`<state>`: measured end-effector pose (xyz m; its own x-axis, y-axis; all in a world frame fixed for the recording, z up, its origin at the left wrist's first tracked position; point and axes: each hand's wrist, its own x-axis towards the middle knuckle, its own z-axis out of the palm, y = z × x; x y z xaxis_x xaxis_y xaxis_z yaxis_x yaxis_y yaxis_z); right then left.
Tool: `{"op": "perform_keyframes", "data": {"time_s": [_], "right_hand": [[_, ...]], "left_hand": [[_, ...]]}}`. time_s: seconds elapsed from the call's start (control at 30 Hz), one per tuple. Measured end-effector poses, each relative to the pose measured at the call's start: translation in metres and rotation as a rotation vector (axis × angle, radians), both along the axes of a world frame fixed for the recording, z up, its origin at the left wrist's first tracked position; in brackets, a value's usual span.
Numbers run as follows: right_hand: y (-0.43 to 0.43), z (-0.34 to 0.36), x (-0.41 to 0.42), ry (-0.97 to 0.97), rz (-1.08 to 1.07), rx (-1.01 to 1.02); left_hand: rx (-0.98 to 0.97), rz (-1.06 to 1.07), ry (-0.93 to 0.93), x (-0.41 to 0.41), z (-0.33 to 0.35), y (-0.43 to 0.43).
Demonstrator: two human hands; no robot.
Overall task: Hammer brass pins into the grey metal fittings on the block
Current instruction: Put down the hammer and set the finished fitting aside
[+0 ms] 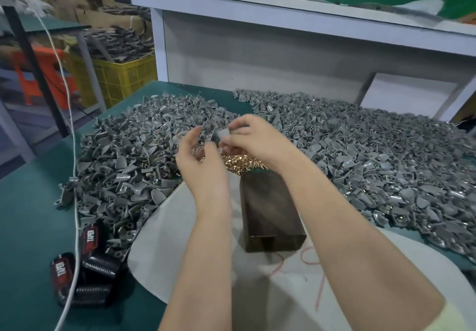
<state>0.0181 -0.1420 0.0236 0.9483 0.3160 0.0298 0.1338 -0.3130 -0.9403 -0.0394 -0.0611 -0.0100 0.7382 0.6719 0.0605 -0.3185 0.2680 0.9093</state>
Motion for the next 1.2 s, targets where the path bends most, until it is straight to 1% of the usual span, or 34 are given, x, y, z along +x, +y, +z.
{"op": "perform_keyframes", "data": {"time_s": [0.03,0.07,0.13,0.17,0.23,0.33,0.43,0.63,0.7,0.77,0.8,0.83,0.87,0.9,0.93,0.97,1.0,1.07,1.13,1.2], "right_hand": [[-0.01,0.001,-0.005,-0.022,-0.016,0.032],[-0.019,0.002,-0.01,-0.085,-0.036,-0.002],[-0.033,0.004,-0.021,-0.252,-0.076,-0.16],[-0.038,0.005,-0.028,-0.306,-0.085,-0.212],[-0.046,0.004,-0.038,-0.347,-0.093,-0.231],[-0.055,0.001,-0.048,-0.386,-0.11,-0.216],[-0.062,0.0,-0.054,-0.368,-0.135,-0.198],[-0.053,-0.004,-0.053,-0.366,-0.218,-0.155],[-0.048,-0.002,-0.05,-0.307,-0.176,-0.078],[-0.047,0.002,-0.042,-0.194,-0.124,0.063],[-0.047,0.001,-0.037,-0.152,-0.135,0.108],[-0.046,-0.001,-0.031,-0.133,-0.189,0.083],[-0.046,-0.005,-0.021,-0.148,-0.26,-0.054],[-0.045,-0.01,-0.009,-0.176,-0.298,-0.299],[-0.04,-0.015,0.002,-0.168,-0.29,-0.557],[-0.035,-0.022,0.011,-0.135,-0.262,-0.766],[-0.029,-0.026,0.019,-0.08,-0.222,-0.908],[-0.019,-0.032,0.031,-0.038,-0.153,-1.019],[-0.01,-0.033,0.039,-0.036,-0.095,-1.052],[-0.002,-0.031,0.045,0.06,-0.023,-1.144]], "left_hand": [[0.048,-0.047,0.0,0.0,0.0,-0.002],[0.089,-0.093,0.003,0.0,0.001,-0.004],[0.155,-0.199,0.017,-0.001,0.001,-0.007],[0.198,-0.259,0.026,-0.001,0.001,-0.009],[0.275,-0.372,0.034,-0.003,-0.001,-0.013],[0.304,-0.468,0.012,-0.004,-0.003,-0.017],[0.296,-0.489,0.006,-0.003,-0.003,-0.02],[0.25,-0.451,0.0,-0.003,-0.002,-0.024],[0.226,-0.465,-0.015,-0.003,-0.002,-0.023],[0.168,-0.443,-0.014,0.0,-0.003,-0.02],[0.125,-0.417,-0.005,0.001,-0.004,-0.018],[0.076,-0.387,0.005,0.002,-0.004,-0.017],[0.021,-0.354,0.01,0.003,-0.004,-0.016],[-0.022,-0.321,0.014,0.003,-0.005,-0.015],[-0.048,-0.29,0.02,0.003,-0.005,-0.014],[-0.06,-0.267,0.025,0.003,-0.005,-0.014],[-0.067,-0.25,0.028,0.003,-0.004,-0.014],[-0.064,-0.234,0.033,0.001,-0.003,-0.015],[-0.03,-0.217,0.042,0.0,-0.003,-0.014],[0.031,-0.206,0.053,-0.001,-0.003,-0.013]]}}
